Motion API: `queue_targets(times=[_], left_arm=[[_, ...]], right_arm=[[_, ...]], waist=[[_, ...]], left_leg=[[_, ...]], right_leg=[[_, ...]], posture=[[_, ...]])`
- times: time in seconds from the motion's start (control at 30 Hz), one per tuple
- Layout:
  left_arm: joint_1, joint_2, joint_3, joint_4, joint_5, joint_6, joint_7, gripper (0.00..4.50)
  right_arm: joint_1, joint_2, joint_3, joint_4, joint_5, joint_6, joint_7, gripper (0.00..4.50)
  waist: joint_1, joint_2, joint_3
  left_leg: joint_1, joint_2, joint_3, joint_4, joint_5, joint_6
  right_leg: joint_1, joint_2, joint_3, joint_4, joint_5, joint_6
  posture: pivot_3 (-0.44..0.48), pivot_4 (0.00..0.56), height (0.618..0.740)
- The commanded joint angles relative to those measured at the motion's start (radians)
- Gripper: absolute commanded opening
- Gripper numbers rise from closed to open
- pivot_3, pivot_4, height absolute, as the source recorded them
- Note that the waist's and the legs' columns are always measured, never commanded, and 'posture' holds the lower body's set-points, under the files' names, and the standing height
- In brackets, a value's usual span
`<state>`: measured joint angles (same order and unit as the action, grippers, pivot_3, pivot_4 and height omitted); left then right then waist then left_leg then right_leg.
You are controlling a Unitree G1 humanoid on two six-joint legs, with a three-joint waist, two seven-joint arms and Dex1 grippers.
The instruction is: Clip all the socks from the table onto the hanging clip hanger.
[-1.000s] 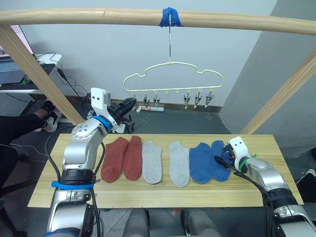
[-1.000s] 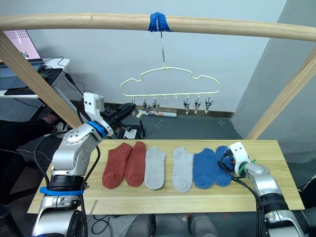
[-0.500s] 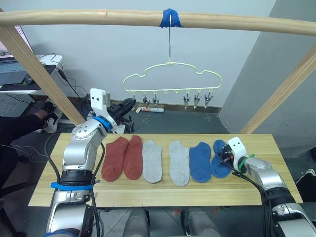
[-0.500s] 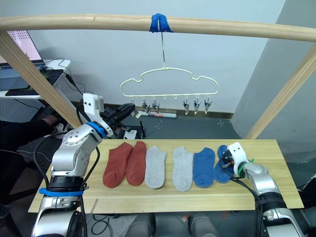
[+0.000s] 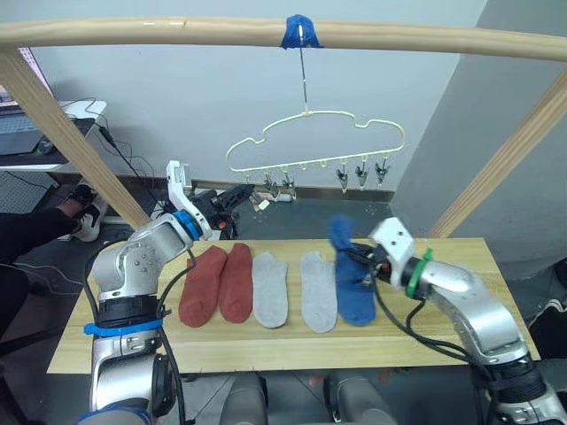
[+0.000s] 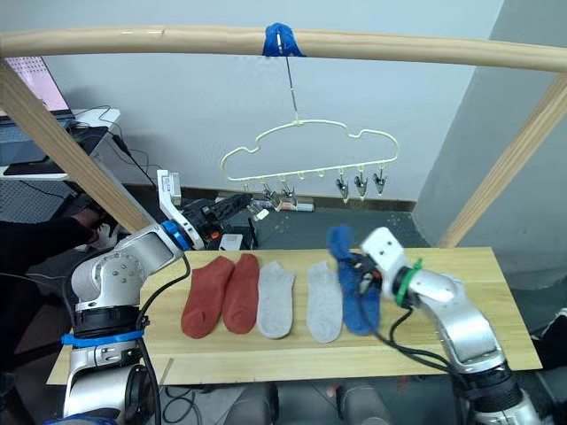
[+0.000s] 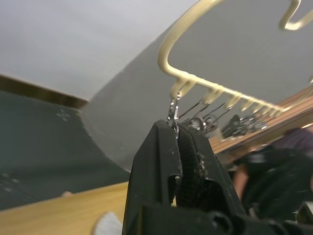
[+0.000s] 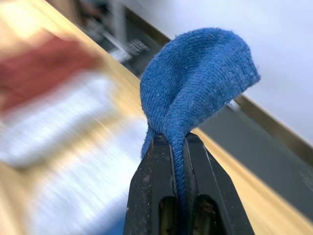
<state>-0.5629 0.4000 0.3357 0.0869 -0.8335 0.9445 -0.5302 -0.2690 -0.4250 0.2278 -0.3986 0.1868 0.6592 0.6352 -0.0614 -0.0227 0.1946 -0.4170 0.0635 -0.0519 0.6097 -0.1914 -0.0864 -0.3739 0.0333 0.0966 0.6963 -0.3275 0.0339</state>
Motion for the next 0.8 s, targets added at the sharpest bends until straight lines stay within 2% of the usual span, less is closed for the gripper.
queue_targets(times=[0.03, 0.3, 0.8], left_arm=[[-0.026, -0.006, 0.042, -0.043, -0.103, 0.087, 0.02, 0.0], [-0.04, -0.006, 0.062, -0.061, -0.175, 0.146, 0.052, 0.0], [-0.041, -0.01, 0.056, -0.068, -0.204, 0.139, 0.073, 0.0]], right_arm=[[-0.049, 0.07, 0.074, -0.029, -0.008, 0.044, -0.046, 0.01], [-0.158, 0.193, 0.118, 0.041, -0.021, 0.06, -0.1, 0.01], [-0.204, 0.215, 0.145, 0.116, -0.037, 0.015, -0.085, 0.01]], waist=[[0.004, -0.001, 0.0], [0.016, -0.005, 0.003], [0.019, -0.005, 0.003]], left_leg=[[0.0, 0.0, 0.0, 0.0, 0.0, 0.0], [-0.001, 0.0, 0.0, 0.0, 0.0, 0.0], [-0.001, 0.0, 0.0, -0.001, 0.0, 0.0]], right_leg=[[0.0, 0.0, 0.0, 0.0, 0.0, 0.0], [-0.001, -0.001, -0.001, -0.001, 0.0, 0.0], [-0.001, -0.001, -0.001, -0.001, 0.0, 0.0]], posture=[[0.0, 0.172, 0.74], [0.007, 0.177, 0.74], [0.012, 0.174, 0.74]])
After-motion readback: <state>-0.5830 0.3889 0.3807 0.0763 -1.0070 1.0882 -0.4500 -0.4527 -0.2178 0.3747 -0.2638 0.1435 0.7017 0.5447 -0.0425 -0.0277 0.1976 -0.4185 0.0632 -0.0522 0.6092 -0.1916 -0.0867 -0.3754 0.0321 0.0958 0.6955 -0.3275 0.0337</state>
